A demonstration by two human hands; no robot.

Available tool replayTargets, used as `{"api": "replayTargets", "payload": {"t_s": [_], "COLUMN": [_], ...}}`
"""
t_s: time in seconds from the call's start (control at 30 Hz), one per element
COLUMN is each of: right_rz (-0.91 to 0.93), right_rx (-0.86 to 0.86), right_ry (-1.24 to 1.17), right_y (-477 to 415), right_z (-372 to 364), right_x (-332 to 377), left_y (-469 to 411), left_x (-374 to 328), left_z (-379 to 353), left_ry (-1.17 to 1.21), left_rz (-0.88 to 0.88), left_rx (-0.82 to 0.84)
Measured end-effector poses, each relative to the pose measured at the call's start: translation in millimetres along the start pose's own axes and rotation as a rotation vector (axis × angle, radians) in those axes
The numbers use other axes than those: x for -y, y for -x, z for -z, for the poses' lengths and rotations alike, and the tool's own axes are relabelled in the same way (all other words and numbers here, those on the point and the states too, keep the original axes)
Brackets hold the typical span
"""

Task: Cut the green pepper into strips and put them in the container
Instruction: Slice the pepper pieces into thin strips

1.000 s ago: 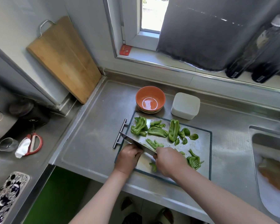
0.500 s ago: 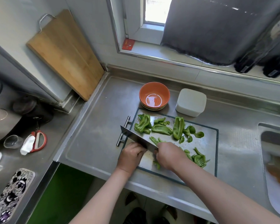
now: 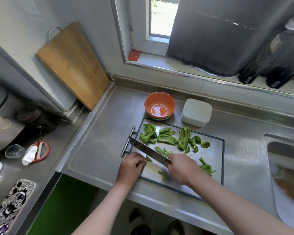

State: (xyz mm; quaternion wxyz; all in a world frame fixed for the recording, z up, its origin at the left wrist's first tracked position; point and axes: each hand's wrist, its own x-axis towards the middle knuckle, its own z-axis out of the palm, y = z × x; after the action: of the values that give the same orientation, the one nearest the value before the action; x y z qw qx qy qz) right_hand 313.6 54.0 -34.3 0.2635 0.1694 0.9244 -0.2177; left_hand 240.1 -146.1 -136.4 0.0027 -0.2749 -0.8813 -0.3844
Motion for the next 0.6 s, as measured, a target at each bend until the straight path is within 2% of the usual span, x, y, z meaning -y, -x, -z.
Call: {"api": "replayTargets", "payload": {"t_s": [0.27,0.6], "right_rz": [0.031,-0.011], "right_rx": [-0.092,-0.098], "right_ry": [0.018,0.037], "right_y": [8.9,7.0], "right_z": [-14.9,-20.0], "right_x": [12.4,14.8], "left_y": [-3.4,-9.4], "left_x": [-7.3,-8.9], "left_z": [-10.5,-8.3], "left_ry": [-0.062,-0.092], "left_rz": [0.031,0.023], "left_rx": [0.003,0.033]}}
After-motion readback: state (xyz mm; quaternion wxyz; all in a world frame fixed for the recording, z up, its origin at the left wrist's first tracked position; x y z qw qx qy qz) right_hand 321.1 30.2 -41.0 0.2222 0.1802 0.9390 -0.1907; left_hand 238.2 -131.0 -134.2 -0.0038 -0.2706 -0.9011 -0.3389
